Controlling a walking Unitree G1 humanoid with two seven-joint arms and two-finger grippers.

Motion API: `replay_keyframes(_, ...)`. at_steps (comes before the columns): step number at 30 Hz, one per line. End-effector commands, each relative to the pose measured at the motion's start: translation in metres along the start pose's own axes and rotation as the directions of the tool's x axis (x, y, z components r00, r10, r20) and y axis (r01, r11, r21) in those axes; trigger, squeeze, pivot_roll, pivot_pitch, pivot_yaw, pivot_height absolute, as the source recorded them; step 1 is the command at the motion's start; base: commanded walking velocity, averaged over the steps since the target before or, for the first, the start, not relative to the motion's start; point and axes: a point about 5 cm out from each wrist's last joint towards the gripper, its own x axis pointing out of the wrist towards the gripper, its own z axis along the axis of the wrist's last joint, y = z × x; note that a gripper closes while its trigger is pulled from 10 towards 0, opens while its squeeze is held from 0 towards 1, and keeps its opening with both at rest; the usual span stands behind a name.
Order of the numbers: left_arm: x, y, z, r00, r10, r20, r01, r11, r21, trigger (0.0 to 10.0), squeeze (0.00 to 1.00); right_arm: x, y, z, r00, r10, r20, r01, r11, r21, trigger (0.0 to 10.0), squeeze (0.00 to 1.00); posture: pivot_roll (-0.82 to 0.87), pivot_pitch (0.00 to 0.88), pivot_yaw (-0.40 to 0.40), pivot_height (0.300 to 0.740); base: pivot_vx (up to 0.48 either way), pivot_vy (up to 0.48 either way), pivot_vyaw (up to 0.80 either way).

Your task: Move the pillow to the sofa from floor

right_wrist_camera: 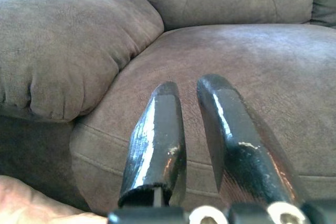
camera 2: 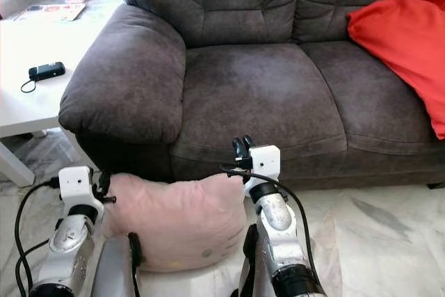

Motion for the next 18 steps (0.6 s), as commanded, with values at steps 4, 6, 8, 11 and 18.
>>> replay_keyframes(4,0.0007,0.0057,-0.0026,0.999,0.035,-0.023,-0.036,0.999,-0.027,10.0,0.00,-0.0014,0.0006,-0.0012,1.000,0.010,-0.006,-0.010,1.000,-0.004,10.0,0.00,0.14,0.052,-0.043,0.459,0.000,0.000,0.00)
replay_keyframes(6,0.0011,0.0059,-0.0024,0.999,0.035,-0.024,-0.036,0.999,-0.025,10.0,0.00,-0.0012,0.0007,-0.0007,1.000,0.010,-0.004,-0.010,1.000,-0.003,10.0,0.00,0.14,0.053,-0.043,0.459,0.000,0.000,0.00)
replay_keyframes(8,0.0019,0.0074,-0.0029,0.998,0.047,-0.032,-0.047,0.999,-0.019,10.0,0.00,-0.0012,0.0015,-0.0001,1.000,0.017,-0.002,-0.017,1.000,-0.010,10.0,0.00,0.14,0.055,-0.044,0.459,0.000,0.000,0.00)
replay_keyframes(11,0.0030,0.0075,-0.0028,0.998,0.050,-0.033,-0.050,0.999,-0.019,10.0,0.00,-0.0016,0.0039,0.0003,0.999,0.042,0.001,-0.042,0.999,-0.022,10.0,0.00,0.14,0.056,-0.045,0.459,0.000,0.000,0.00)
replay_keyframes(18,0.0048,0.0051,-0.0020,0.999,0.045,-0.029,-0.046,0.999,-0.023,10.0,0.00,-0.0014,0.0063,0.0010,0.998,0.063,0.004,-0.063,0.998,-0.027,10.0,0.00,0.14,0.052,-0.048,0.459,0.000,0.000,0.60)
